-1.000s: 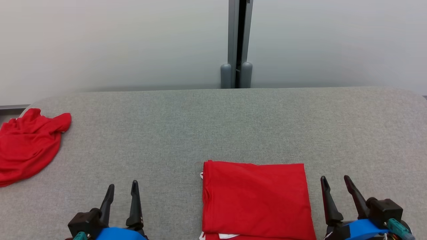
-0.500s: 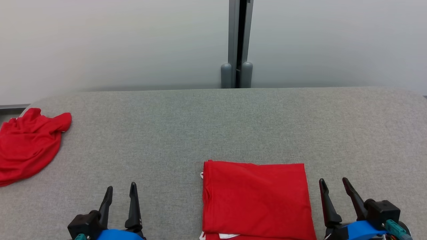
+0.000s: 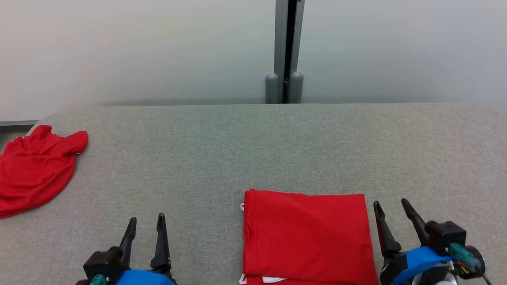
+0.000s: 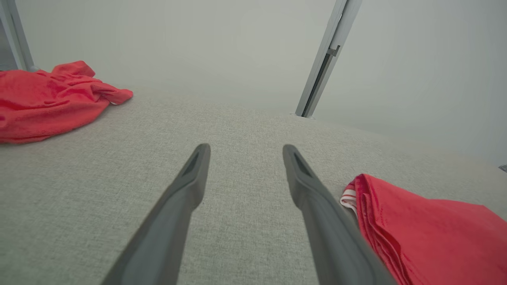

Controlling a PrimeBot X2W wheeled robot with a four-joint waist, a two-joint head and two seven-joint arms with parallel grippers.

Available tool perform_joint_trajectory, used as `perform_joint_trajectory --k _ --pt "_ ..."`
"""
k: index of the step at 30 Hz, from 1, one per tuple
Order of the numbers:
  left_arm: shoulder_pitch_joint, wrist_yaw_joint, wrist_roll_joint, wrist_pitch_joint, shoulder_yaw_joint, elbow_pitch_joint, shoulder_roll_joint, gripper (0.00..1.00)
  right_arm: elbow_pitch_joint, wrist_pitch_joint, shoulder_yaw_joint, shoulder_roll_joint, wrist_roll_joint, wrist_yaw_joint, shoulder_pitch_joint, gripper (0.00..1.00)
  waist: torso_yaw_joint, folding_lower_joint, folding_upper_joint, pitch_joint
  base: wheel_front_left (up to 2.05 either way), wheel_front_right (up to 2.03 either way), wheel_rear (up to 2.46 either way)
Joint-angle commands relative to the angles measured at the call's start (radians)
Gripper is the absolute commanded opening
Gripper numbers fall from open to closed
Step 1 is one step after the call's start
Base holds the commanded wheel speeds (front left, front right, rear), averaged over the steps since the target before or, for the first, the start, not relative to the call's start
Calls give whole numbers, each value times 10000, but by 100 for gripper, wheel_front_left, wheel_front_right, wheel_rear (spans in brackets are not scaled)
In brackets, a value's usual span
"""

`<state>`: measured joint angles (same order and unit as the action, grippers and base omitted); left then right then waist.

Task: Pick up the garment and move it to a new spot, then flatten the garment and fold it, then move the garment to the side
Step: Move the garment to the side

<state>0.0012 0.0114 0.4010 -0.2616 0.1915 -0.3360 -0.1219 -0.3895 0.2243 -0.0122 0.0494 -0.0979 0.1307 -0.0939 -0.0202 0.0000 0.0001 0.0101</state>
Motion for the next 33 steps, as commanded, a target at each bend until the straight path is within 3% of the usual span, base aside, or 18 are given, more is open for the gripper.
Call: perform_joint_trajectory --k 1,11,22,23,24,25,26,33 --pt "-134 59 -75 -48 -57 17 -28 100 24 -114 -69 22 50 1 -127 100 41 0 -1 20 0 0 0" --pt "-145 143 -262 -47 -232 157 88 100 -246 -3798 -633 19 328 1 -325 100 549 0 -1 246 0 0 0" --pt "-244 249 -470 -49 -418 185 228 100 -600 -5299 -232 22 -366 1 -622 99 817 0 -1 683 0 0 0" --pt "-259 267 -503 -47 -426 196 240 100 -677 -5330 -203 20 -327 1 -682 67 809 0 -1 732 0 0 0" --pt "-276 284 -517 -47 -431 217 258 100 -745 -5370 -167 20 -249 1 -753 44 794 0 -1 780 0 0 0" --pt "-299 322 -500 -47 -435 244 284 100 -803 -5365 -137 19 -241 1 -844 31 772 0 -1 837 0 0 0" --pt "-334 330 -511 -47 -434 275 307 100 -835 -5273 -118 19 -233 1 -960 0 744 0 -1 897 0 0 0" --pt "-423 452 -757 -47 -376 569 295 100 -641 -4448 -392 94 -88 -5 -1685 0 56 0 -1 1297 0 0 0"
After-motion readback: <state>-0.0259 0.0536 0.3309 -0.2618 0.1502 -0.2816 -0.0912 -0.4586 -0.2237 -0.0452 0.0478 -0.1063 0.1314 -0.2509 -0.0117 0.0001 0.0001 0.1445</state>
